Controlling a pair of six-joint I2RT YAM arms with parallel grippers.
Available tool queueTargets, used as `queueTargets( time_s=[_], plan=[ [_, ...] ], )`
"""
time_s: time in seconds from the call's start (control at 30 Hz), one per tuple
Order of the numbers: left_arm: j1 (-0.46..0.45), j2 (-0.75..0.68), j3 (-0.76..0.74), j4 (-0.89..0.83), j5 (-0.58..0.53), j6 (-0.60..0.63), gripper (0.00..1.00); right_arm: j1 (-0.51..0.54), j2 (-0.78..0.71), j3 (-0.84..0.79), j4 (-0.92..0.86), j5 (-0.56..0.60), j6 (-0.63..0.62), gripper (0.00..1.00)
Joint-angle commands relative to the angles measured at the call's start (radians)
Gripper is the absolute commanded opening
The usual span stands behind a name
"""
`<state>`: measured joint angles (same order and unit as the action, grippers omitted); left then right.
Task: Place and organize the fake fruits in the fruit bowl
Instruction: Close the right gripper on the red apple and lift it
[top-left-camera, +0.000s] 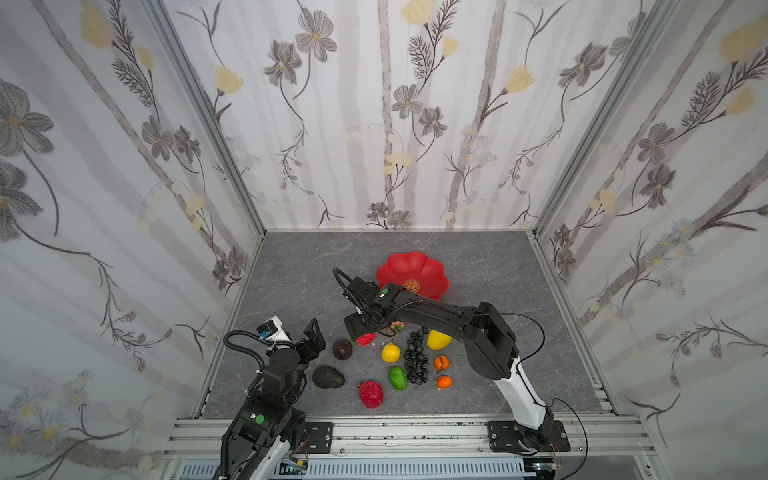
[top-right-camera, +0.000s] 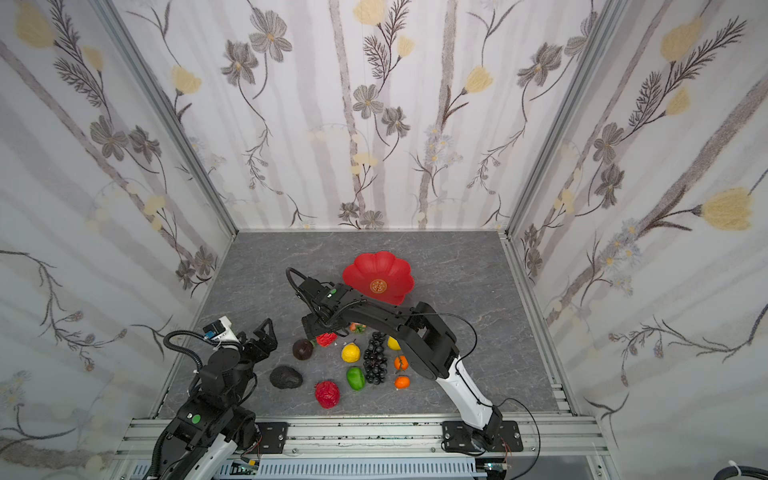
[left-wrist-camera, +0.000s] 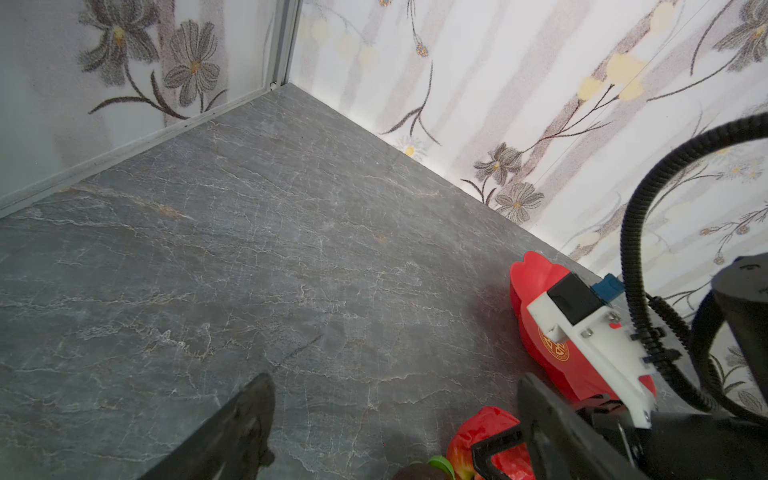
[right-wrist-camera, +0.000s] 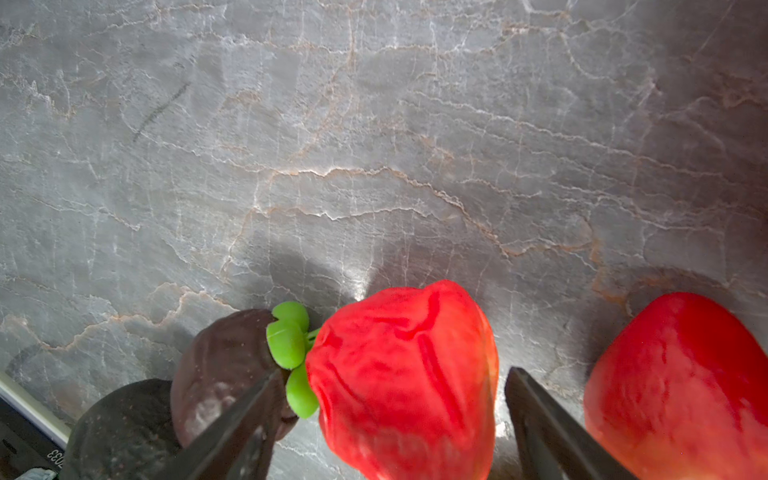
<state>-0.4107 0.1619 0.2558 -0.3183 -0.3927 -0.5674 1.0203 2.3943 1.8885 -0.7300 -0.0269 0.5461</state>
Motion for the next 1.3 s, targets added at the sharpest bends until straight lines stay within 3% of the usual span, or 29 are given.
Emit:
queueTargets(
  time_s=[0.0,0.23,0.5,0.87,1.0,1.27],
  plan=[
    [0.000,0.004,-0.004,0.020,-0.018,-0.002,0.92,0.000,0.019,0.027,-0.012,0.013,0.011,0.82],
    [0.001,0.022,-0.005,0.032,-0.016,-0.001,0.92,0.000,0.025,0.029,-0.023,0.027,0.009,0.74],
    [0.000,0.025,-0.004,0.034,-0.014,-0.001,0.92,0.000,0.038,0.034,-0.029,0.028,0.011,0.77],
    [0.002,0.076,-0.011,0.080,0.016,0.010,0.91,-0.002,-0.021,0.007,-0.019,0.042,0.002,0.61],
    [0.001,0.183,0.004,0.164,0.120,0.012,0.88,-0.018,-0.124,-0.069,0.029,0.040,0.002,0.60],
    [-0.002,0.473,0.156,0.316,0.452,-0.071,0.77,-0.068,-0.375,-0.302,0.181,0.023,0.032,0.60]
  ],
)
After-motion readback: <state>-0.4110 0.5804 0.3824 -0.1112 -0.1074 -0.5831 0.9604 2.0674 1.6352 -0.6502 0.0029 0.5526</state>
